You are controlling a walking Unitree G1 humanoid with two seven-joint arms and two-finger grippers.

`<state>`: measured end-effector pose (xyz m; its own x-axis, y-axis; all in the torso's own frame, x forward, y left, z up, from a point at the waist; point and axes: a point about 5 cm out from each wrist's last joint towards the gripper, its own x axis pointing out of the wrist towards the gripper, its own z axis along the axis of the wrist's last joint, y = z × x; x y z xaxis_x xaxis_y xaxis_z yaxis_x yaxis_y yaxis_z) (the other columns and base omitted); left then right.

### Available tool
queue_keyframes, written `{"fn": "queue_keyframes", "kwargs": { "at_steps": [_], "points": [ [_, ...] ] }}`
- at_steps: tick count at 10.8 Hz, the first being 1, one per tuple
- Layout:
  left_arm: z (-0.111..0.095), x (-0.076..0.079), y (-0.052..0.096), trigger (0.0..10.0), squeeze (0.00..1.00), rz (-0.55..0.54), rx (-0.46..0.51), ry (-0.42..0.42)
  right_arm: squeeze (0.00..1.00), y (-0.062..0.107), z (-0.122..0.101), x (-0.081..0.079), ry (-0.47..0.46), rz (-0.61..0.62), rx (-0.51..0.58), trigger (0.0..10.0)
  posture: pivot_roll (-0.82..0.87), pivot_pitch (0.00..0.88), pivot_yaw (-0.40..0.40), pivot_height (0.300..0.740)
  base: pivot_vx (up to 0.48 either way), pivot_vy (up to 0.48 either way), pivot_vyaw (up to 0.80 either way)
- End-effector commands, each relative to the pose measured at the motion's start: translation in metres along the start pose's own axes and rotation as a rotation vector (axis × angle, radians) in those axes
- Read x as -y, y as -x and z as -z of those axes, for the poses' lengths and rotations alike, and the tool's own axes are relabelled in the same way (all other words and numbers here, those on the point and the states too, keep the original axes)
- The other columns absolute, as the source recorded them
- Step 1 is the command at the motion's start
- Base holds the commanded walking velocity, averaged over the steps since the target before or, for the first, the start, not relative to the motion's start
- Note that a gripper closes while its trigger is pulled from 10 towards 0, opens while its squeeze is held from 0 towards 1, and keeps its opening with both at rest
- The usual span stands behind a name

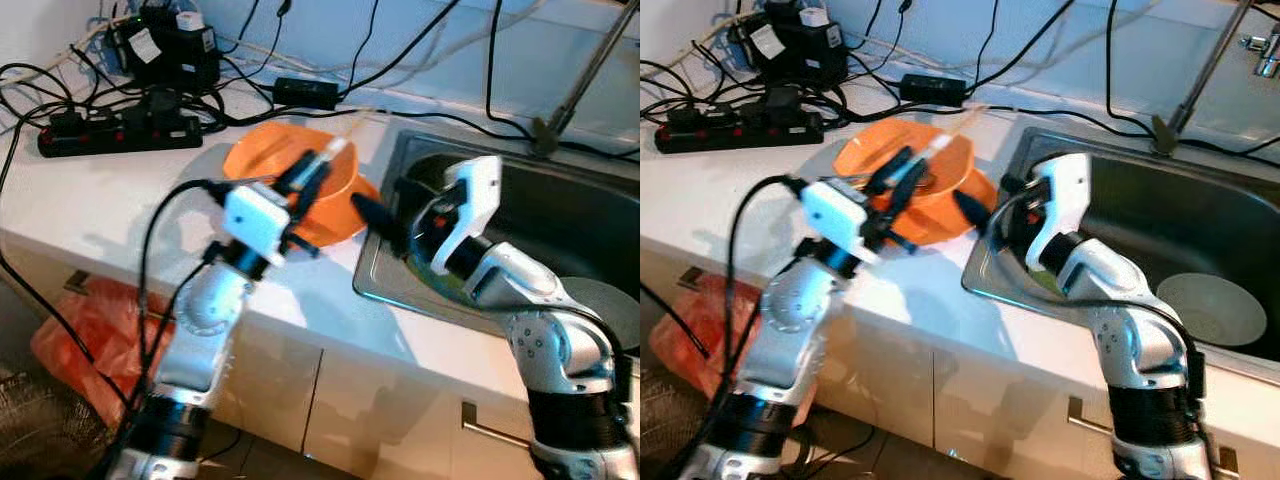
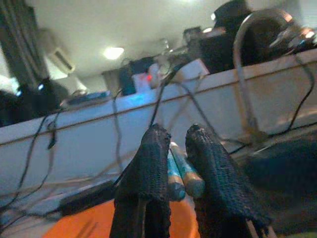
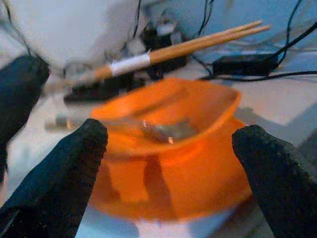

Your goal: Kitchen organization

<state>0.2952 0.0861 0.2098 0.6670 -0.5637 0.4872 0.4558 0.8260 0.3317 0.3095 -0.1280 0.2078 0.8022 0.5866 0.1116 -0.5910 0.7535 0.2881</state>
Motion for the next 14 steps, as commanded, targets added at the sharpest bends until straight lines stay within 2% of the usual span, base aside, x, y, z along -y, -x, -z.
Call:
{"fn": "queue_keyframes", "kwargs": {
  "at_steps": [1,3,5,9,10,12,13,14],
  "points": [
    [-0.005,0.013,-0.012,0.0,0.0,0.077,0.041,0.014,0.0,-0.002,-0.011,0.008,-0.174,0.049,0.078,10.0,0.06,0.026,-0.041,0.74,0.0,0.0,0.0],
    [-0.007,0.022,-0.021,0.0,0.0,0.124,0.067,0.041,0.0,-0.004,-0.018,0.014,-0.36,0.072,0.153,10.0,0.06,0.024,-0.039,0.74,0.0,0.0,0.0],
    [-0.012,0.036,-0.033,0.0,0.0,0.203,0.107,0.076,0.0,-0.006,-0.024,0.018,-0.484,0.076,0.207,10.0,0.06,0.022,-0.035,0.74,0.0,0.0,0.0],
    [-0.006,0.031,-0.033,0.0,0.0,0.156,0.089,0.085,0.0,0.0,-0.03,0.025,-0.542,0.118,0.25,10.0,0.05,0.025,-0.028,0.74,0.0,0.0,0.0],
    [-0.003,0.023,-0.033,0.0,0.0,0.076,0.073,0.072,0.0,0.003,-0.034,0.035,-0.554,0.193,0.292,10.0,0.05,0.025,-0.028,0.74,0.0,0.0,0.0],
    [-0.001,0.017,-0.031,0.0,0.0,0.027,0.062,0.053,0.0,0.01,-0.034,0.052,-0.565,0.315,0.326,10.0,0.05,0.031,-0.026,0.74,0.0,0.0,0.0],
    [0.0,0.017,-0.031,0.0,0.0,0.019,0.055,0.056,0.0,0.013,-0.034,0.055,-0.563,0.335,0.337,10.0,0.05,0.033,-0.024,0.74,0.0,0.0,0.0],
    [0.0,0.023,-0.031,0.0,0.0,0.06,0.054,0.08,0.0,0.011,-0.035,0.052,-0.58,0.309,0.335,10.0,0.04,0.034,-0.025,0.74,0.0,0.0,0.0]
  ]
}}
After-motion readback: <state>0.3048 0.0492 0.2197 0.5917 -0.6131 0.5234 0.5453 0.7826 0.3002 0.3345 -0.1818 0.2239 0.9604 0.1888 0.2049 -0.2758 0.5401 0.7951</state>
